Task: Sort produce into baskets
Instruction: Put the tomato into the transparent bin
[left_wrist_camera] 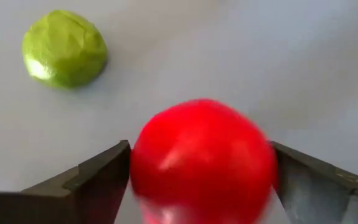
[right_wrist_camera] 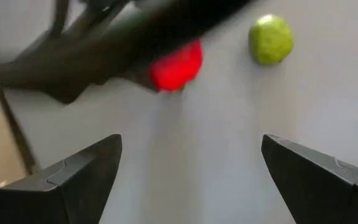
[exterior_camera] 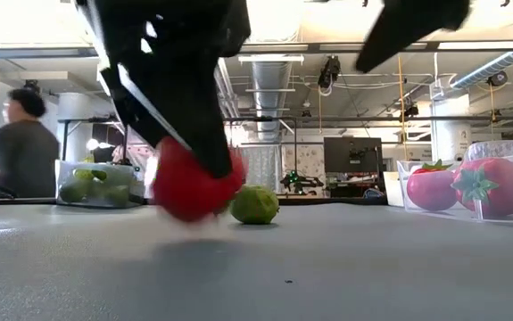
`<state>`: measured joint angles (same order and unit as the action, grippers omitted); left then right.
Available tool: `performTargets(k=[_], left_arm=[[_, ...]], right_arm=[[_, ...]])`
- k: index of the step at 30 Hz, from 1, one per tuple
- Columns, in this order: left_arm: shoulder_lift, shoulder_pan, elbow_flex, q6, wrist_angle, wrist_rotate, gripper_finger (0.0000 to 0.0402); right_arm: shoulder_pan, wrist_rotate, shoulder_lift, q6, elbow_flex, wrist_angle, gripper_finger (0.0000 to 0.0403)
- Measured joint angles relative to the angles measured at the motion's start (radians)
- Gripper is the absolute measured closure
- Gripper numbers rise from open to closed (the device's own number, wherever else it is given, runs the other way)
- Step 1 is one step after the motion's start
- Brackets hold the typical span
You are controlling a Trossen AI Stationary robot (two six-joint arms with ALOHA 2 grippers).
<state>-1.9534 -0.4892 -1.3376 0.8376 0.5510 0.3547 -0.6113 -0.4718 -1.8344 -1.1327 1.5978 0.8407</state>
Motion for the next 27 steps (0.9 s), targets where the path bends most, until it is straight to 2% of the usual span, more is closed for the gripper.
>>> performTargets(k=[4,7,12,16,20,23,25,27], left_arm=[[0.024,-0.002,0.036,0.01,0.011,-0.013,0.0028],[0.06,-0.021,0.057,0.04,0.099,-0.014,0.001],[0.203,-0.13,0.095,0.192,0.327,0.133,0.0004],[0.356,-0.243,0.173,0.394,0.412,0.231,0.0004],[0.492,-0.368,0.284,0.587,0.421,0.287,0.0004],[0.562,-0.451,0.36,0.72,0.39,0.315,0.0004],[0.591,-0.487,0.405,0.772,0.349,0.342,0.0004],[0.608,-0.516,0.444,0.807,0.29,0.363,0.0004]], right_arm=[[0.05,0.005,-0.011,0.118,0.0,-0.042,0.0024],[0.072,0.009,-0.026,0.191,0.0,-0.079,0.0024],[0.087,0.012,-0.068,0.298,0.001,-0.214,0.0024],[0.092,0.029,-0.123,0.442,0.001,-0.337,0.0024],[0.122,0.032,-0.169,0.528,0.007,-0.348,0.0024],[0.149,0.031,-0.183,0.69,0.032,-0.342,0.0024],[0.165,0.029,-0.182,0.795,0.051,-0.338,0.0024],[0.188,0.034,-0.178,0.819,0.073,-0.319,0.0024]])
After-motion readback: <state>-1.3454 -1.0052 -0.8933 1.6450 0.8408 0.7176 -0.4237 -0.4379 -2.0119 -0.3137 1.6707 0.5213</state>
